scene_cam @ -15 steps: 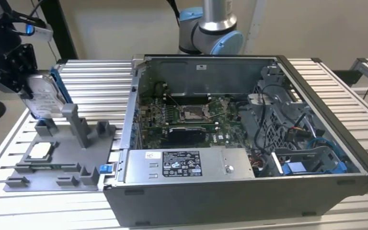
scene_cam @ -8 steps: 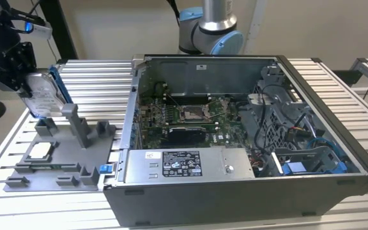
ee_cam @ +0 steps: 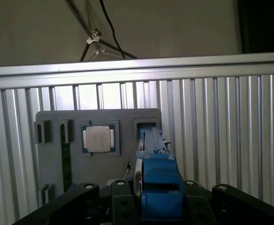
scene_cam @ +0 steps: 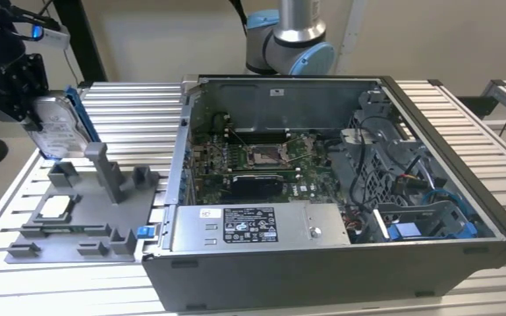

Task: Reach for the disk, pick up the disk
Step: 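Pick up the disk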

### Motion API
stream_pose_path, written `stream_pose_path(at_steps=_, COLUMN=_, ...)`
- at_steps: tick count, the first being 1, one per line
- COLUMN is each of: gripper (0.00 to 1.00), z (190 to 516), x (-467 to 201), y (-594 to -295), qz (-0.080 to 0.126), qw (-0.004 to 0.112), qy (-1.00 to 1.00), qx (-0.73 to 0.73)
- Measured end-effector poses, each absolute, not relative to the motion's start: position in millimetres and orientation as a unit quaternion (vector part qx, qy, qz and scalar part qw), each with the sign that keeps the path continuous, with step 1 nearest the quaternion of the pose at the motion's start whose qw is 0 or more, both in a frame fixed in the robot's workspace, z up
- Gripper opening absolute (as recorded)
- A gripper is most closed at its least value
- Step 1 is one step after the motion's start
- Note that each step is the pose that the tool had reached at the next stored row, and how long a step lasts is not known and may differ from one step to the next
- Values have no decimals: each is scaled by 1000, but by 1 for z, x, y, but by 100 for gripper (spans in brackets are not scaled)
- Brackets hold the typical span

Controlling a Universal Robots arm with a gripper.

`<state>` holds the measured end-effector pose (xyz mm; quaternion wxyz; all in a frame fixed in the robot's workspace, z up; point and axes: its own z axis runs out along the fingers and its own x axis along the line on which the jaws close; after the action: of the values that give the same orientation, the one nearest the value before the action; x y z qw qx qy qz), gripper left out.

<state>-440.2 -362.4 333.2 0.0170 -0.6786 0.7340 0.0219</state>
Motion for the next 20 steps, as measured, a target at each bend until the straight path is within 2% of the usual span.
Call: stream_pose_path(at_steps=20, gripper=0, z=352, x=-440, y=-362, qz=22, qw=17, qy=734, qx=-679)
